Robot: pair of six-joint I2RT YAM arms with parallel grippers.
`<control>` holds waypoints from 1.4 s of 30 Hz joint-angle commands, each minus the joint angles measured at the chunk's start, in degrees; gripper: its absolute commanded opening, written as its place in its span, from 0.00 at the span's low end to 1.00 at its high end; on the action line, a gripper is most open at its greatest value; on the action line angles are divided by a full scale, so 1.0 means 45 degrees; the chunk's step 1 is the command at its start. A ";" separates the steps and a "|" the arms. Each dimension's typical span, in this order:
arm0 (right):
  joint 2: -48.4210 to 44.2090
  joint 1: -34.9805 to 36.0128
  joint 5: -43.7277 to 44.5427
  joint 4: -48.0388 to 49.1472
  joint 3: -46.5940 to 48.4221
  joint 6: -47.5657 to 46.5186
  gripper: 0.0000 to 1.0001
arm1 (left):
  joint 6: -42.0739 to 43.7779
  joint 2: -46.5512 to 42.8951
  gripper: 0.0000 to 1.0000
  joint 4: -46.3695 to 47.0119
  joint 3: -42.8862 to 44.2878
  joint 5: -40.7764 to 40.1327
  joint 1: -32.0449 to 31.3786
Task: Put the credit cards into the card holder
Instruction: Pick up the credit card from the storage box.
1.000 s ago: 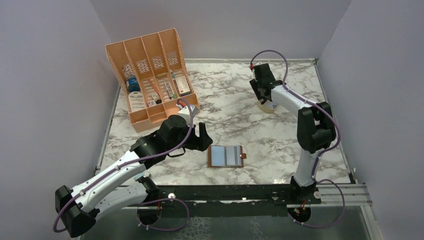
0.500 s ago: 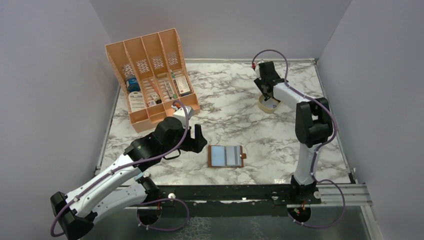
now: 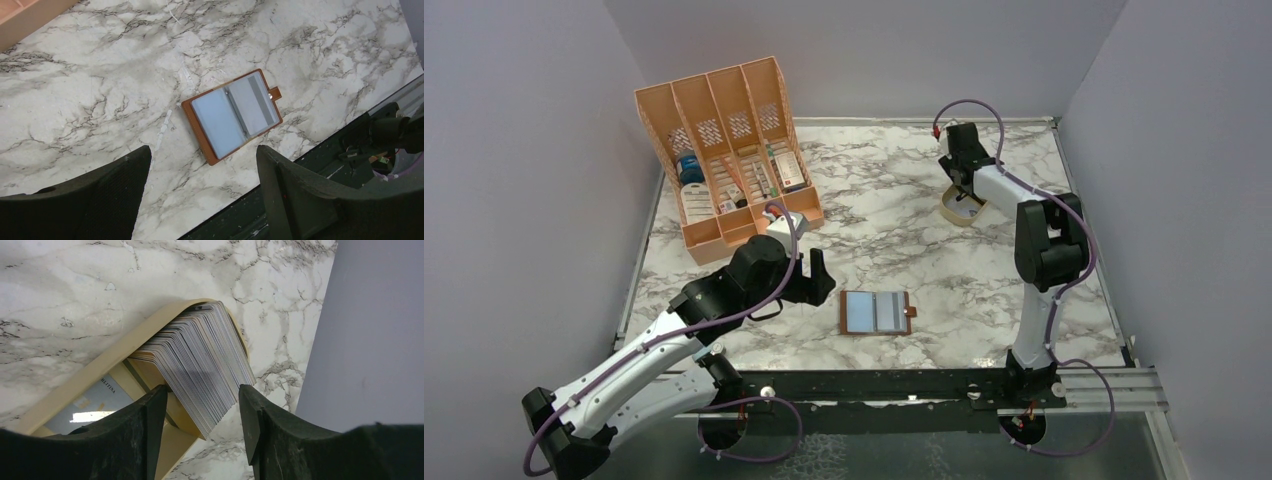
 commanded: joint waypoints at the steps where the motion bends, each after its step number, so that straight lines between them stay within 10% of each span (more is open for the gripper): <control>1: 0.0277 -0.0104 -0.0651 0.0213 0.0212 -0.0036 0.55 | 0.0061 -0.0208 0.80 0.0034 0.0031 -0.0442 -0.0024; 10: 0.0674 -0.0104 0.0358 0.0424 -0.0013 -0.0187 0.58 | 0.0086 -0.0201 0.80 0.0000 0.0070 -0.0491 -0.0024; 42: -0.0011 -0.0104 0.0649 0.0569 0.0521 -0.0135 0.22 | 0.0047 -0.0233 0.80 -0.0029 0.0053 -0.0613 -0.0025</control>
